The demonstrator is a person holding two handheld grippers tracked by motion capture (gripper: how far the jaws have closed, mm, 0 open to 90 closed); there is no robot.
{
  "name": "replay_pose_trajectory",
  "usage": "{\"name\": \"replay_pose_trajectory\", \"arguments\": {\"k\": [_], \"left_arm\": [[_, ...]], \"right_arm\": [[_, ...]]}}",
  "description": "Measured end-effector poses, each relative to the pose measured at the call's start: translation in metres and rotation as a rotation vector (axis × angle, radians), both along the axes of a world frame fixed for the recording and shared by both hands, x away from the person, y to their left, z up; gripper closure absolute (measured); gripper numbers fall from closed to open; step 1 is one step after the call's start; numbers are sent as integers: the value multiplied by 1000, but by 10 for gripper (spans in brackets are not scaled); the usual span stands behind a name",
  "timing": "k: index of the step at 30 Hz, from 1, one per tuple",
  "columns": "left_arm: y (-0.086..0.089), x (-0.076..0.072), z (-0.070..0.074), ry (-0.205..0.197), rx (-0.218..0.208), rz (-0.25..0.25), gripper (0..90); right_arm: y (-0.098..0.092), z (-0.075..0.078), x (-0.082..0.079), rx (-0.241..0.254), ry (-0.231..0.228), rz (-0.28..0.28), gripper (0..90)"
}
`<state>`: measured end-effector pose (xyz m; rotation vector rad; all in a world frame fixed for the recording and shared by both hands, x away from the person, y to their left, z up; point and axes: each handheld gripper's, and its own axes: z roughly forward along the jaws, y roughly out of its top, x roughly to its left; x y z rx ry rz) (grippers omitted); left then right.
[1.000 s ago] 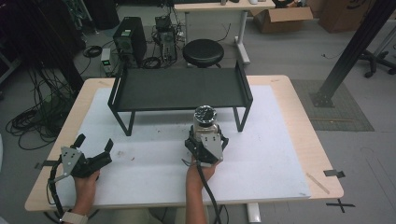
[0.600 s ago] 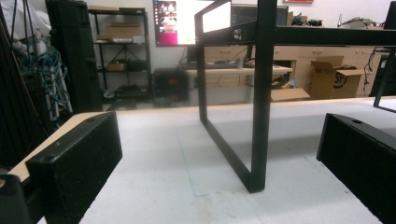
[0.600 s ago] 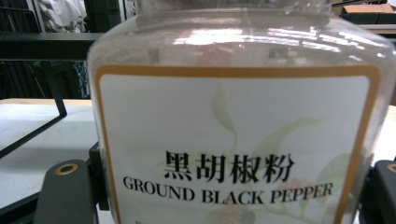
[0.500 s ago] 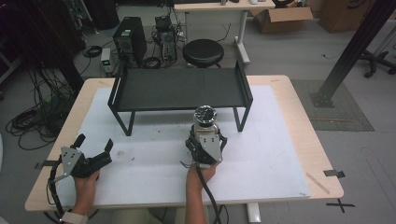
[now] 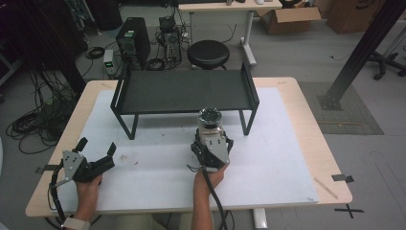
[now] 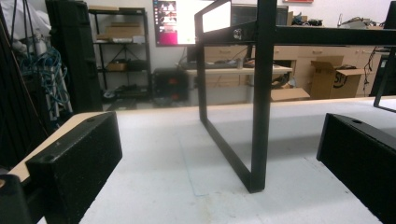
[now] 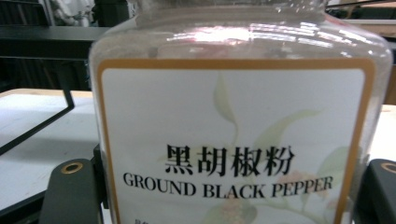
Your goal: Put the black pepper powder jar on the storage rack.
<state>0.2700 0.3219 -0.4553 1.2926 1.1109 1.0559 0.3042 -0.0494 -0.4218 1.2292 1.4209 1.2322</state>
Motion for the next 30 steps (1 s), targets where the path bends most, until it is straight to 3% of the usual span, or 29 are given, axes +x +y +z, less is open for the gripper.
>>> {"name": "replay_pose_trajectory", "arguments": {"k": [5, 13, 24, 30], "left_arm": [[0, 0, 0, 0, 0, 0, 5], [1, 0, 0, -1, -7, 1, 5], [0, 0, 0, -1, -4, 1, 5], [0, 0, 0, 0, -1, 1, 5]], "right_arm": [[-2, 5, -2, -14, 0, 38, 251], [-8, 12, -10, 10, -3, 84, 253], [-16, 22, -16, 8, -6, 106, 254], [-22, 34, -19, 6, -28, 113, 254]]}}
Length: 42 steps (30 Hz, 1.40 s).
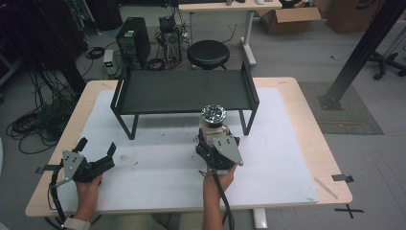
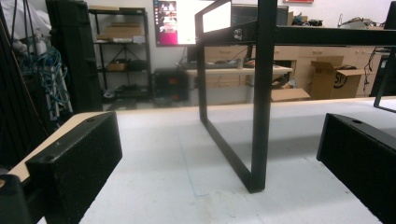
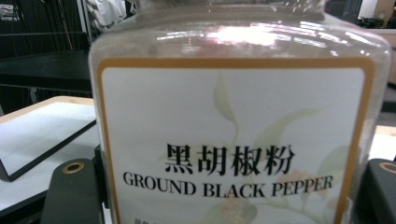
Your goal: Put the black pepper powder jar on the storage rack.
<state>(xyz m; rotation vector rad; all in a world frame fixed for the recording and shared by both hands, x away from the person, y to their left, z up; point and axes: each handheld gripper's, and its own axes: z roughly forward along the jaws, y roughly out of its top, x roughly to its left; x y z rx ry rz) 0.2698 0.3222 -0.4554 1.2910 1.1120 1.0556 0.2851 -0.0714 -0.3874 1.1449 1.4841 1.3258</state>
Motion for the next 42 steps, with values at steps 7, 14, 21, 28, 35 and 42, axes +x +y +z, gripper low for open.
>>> {"name": "replay_pose_trajectory", "arguments": {"k": [7, 14, 21, 28, 35, 42], "left_arm": [[0, 0, 0, 1, 2, 0, 5], [0, 0, 0, 2, 3, -1, 5], [-1, 0, 0, 3, 4, -1, 5], [-1, 1, 0, 3, 4, -1, 5], [-1, 1, 0, 1, 1, 0, 5], [0, 1, 0, 3, 4, 0, 5]], "right_arm": [[-6, 11, -4, 8, -24, 2, 254], [-11, 22, -6, 23, -49, 1, 254], [-15, 32, -6, 32, -65, 2, 254], [-16, 42, -5, 38, -83, 8, 254], [-15, 50, -3, 42, -95, 14, 253], [-14, 58, -1, 45, -109, 20, 254]]}}
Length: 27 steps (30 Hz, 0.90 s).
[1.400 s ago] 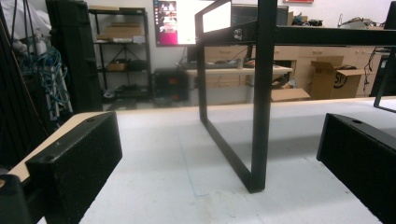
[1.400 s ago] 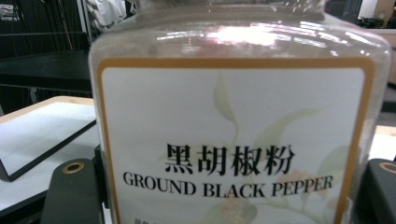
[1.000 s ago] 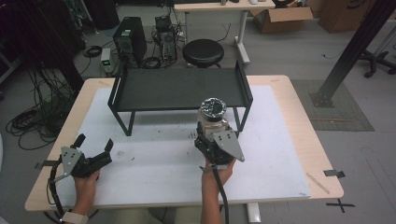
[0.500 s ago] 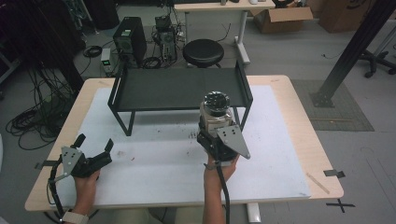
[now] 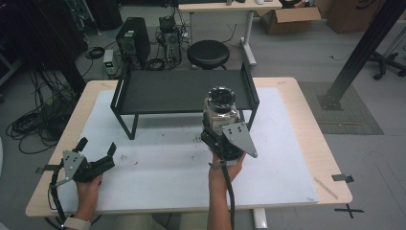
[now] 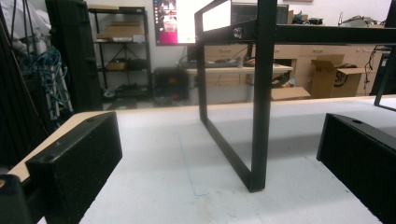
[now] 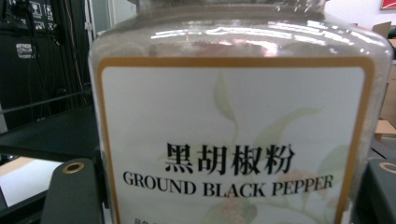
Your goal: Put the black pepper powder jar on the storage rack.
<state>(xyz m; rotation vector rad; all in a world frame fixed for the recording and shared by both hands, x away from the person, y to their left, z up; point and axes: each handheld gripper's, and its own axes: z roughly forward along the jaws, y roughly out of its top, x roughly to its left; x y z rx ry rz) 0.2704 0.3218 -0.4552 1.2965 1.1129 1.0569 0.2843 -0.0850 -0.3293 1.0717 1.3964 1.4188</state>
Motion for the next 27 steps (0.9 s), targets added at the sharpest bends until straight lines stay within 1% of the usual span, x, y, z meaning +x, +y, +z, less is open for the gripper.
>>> {"name": "replay_pose_trajectory", "arguments": {"k": [7, 15, 27], "left_arm": [[0, 0, 0, 2, -2, 0, 5], [0, 0, 0, 3, 0, 0, 5], [0, 0, 0, 2, -2, 0, 5]], "right_arm": [[3, 10, 4, 6, -17, 10, 254], [8, 17, 9, 12, -29, 17, 254], [19, 30, 23, 18, -48, 40, 253]]}}
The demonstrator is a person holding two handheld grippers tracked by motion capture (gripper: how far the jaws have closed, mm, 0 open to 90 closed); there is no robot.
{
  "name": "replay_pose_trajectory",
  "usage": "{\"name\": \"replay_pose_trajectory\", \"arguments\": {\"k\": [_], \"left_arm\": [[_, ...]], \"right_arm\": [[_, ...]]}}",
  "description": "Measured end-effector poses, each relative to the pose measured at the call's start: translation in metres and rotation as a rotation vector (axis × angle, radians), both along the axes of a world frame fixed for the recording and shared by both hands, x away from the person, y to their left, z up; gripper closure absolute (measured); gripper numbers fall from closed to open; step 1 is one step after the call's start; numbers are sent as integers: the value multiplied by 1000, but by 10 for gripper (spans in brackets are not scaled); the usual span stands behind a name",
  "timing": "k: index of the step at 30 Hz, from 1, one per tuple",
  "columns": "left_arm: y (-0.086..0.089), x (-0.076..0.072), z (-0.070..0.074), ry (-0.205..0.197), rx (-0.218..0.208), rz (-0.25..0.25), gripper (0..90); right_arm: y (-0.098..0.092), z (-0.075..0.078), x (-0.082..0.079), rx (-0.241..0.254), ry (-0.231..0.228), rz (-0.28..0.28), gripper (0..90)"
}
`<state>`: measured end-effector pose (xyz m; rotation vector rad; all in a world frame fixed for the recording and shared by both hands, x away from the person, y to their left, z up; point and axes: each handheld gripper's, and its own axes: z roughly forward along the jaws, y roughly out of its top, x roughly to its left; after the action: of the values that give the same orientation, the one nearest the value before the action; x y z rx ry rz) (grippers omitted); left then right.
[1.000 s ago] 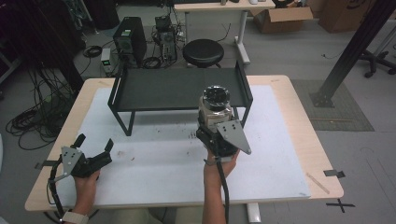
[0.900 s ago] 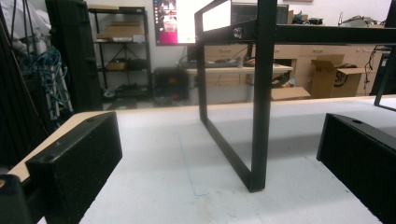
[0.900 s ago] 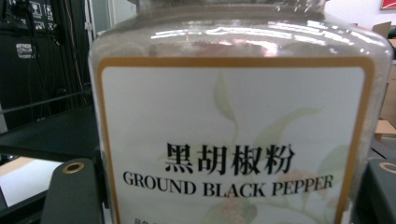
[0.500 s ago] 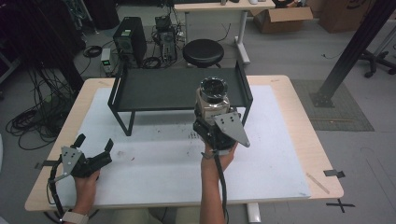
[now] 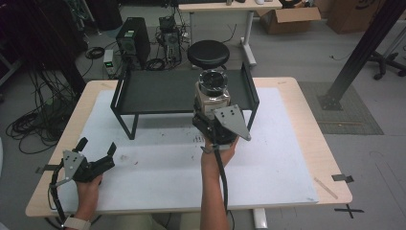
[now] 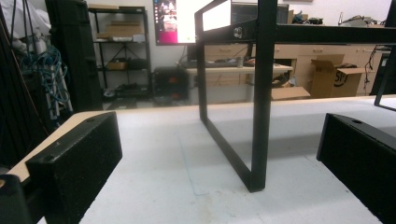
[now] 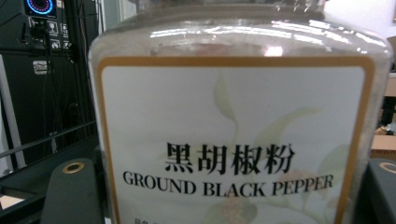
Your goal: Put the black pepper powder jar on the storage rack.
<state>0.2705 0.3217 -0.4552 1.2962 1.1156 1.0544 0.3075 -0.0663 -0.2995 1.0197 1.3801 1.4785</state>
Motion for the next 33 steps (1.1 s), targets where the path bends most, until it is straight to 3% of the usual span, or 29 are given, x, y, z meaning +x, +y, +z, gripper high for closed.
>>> {"name": "replay_pose_trajectory", "arguments": {"k": [23, 33], "left_arm": [[0, 0, 0, 0, -5, -1, 5], [0, 0, 0, 1, -3, -1, 5]], "right_arm": [[31, 17, 39, -19, -8, 35, 253], [46, 24, 63, -34, -3, 43, 253]]}}
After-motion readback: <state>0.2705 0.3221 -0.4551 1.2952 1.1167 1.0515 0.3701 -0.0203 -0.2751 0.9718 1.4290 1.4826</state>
